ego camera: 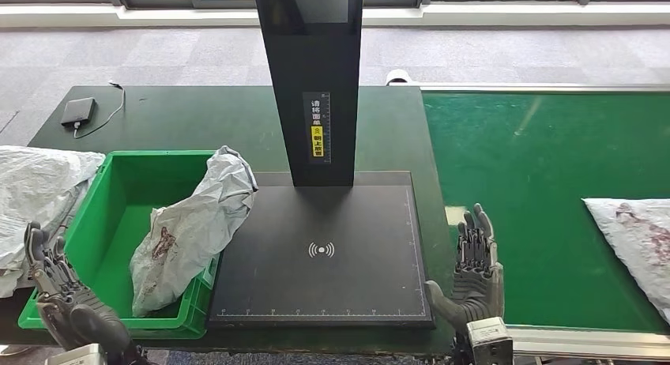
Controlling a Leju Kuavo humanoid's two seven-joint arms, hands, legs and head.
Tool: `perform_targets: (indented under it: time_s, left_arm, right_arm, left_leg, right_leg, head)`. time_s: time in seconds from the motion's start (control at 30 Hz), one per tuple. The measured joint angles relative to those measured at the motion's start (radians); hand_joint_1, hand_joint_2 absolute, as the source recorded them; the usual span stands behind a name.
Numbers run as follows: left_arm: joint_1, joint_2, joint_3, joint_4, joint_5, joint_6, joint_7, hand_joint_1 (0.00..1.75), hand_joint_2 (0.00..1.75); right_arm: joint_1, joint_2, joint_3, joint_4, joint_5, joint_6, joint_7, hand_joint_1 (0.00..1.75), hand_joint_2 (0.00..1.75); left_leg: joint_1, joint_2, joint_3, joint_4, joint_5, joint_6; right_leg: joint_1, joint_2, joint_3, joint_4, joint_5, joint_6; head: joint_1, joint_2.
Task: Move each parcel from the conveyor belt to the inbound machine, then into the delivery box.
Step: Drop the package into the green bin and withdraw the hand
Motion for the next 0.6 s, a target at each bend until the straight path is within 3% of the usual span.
perform_targets:
  time_s: [0.07, 0.13, 0.27, 0.33, 0.43, 0.6]
  left_arm:
    - [0.038, 0.002, -0.043, -0.054, 0.041, -0.027, -0.007, 0.00, 0.00]
    - [0.059, 0.010, -0.077, -0.080, 0.128, -0.142, -0.008, 0.00, 0.00]
    - [0.077, 0.013, -0.111, -0.076, 0.268, -0.633, -0.008, 0.00, 0.00]
    - [0.079, 0.004, -0.112, -0.077, 0.255, -0.761, -0.008, 0.00, 0.00]
    - [0.081, -0.003, -0.112, -0.090, 0.218, -0.785, -0.009, 0.00, 0.00]
    - [0.079, -0.004, -0.119, -0.086, 0.214, -0.831, -0.009, 0.00, 0.00]
  right_arm:
    - [0.015, -0.010, -0.041, 0.008, 0.016, -0.020, 0.009, 0.00, 1.75]
    - [0.040, -0.015, -0.088, 0.012, 0.090, -0.062, 0.044, 0.00, 1.75]
    - [0.142, -0.006, -0.278, -0.010, 0.293, -0.064, 0.115, 0.00, 1.75]
    - [0.196, 0.026, -0.401, -0.041, 0.402, 0.002, 0.125, 0.00, 1.75]
    - [0.254, 0.109, -0.581, -0.094, 0.544, 0.130, 0.117, 0.00, 1.75]
    - [0.262, 0.223, -0.844, -0.122, 0.730, 0.311, 0.145, 0.00, 1.75]
  left_leg:
    - [0.000, 0.001, 0.000, 0.000, -0.001, 0.001]
    - [0.000, 0.000, 0.001, 0.000, -0.002, 0.001]
    - [0.000, -0.005, -0.001, 0.001, -0.003, 0.003]
    - [0.000, -0.005, -0.001, 0.001, -0.004, 0.003]
    - [-0.001, -0.003, 0.000, 0.001, -0.005, 0.003]
    - [-0.002, -0.003, 0.000, 0.001, -0.005, 0.003]
  right_leg:
    - [0.000, 0.000, 0.000, 0.000, 0.000, 0.001]
    - [-0.001, 0.000, 0.000, 0.000, -0.002, 0.002]
    - [-0.002, -0.005, 0.002, 0.000, -0.003, 0.004]
    - [-0.003, -0.005, 0.002, 0.000, -0.003, 0.004]
    - [-0.003, -0.003, 0.002, -0.001, -0.004, 0.004]
    - [-0.002, -0.003, 0.001, -0.001, -0.005, 0.003]
  head:
    - [0.000, 0.000]
    - [0.000, 0.000]
    - [0.000, 0.000]
    - [0.000, 0.000]
    - [0.000, 0.000]
    - [0.000, 0.000]
